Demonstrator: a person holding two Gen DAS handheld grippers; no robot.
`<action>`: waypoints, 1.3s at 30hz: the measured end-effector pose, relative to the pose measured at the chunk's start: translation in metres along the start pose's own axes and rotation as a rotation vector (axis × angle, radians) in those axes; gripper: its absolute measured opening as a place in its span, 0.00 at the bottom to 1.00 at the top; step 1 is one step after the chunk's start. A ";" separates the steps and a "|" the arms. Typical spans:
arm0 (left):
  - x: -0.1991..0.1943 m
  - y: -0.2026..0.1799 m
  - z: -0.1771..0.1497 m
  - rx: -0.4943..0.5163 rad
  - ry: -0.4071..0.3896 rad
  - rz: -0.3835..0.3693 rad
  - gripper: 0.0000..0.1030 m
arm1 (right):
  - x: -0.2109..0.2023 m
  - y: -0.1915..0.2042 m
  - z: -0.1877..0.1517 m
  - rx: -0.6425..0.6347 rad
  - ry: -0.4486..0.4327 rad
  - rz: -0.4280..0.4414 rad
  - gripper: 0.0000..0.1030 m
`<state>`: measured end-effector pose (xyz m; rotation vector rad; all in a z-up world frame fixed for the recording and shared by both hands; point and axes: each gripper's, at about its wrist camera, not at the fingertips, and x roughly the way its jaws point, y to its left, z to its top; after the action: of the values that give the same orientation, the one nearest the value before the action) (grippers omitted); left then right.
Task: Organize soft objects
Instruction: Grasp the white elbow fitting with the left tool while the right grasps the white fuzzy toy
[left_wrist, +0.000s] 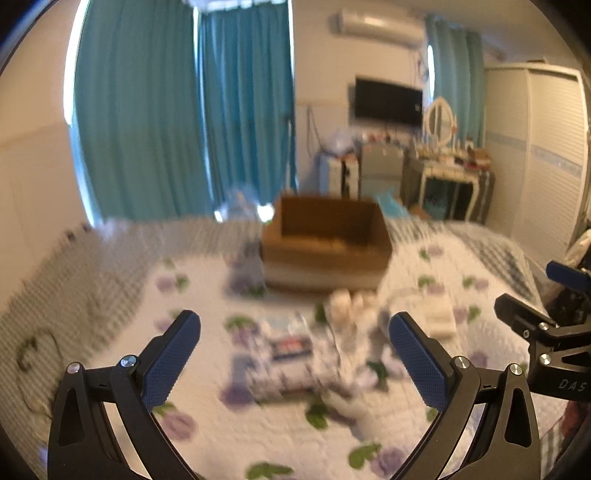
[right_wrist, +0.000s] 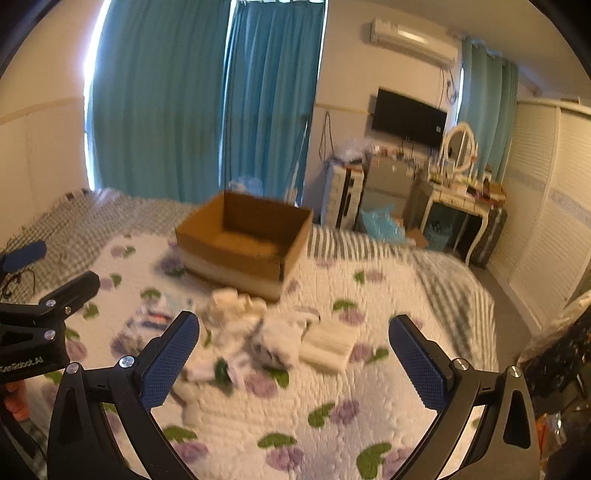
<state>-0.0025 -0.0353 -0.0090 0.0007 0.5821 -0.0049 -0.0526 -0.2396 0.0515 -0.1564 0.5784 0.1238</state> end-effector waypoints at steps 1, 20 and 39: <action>0.015 -0.001 -0.011 -0.014 0.051 -0.007 1.00 | 0.005 -0.003 -0.006 0.005 0.016 0.004 1.00; 0.121 -0.050 -0.101 0.094 0.365 -0.191 0.34 | 0.111 0.007 -0.077 -0.007 0.239 0.037 1.00; 0.075 0.051 -0.066 0.003 0.212 -0.056 0.33 | 0.148 0.076 -0.079 -0.031 0.323 0.169 1.00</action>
<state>0.0238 0.0159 -0.1055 -0.0123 0.7937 -0.0603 0.0156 -0.1687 -0.1038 -0.1583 0.9128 0.2749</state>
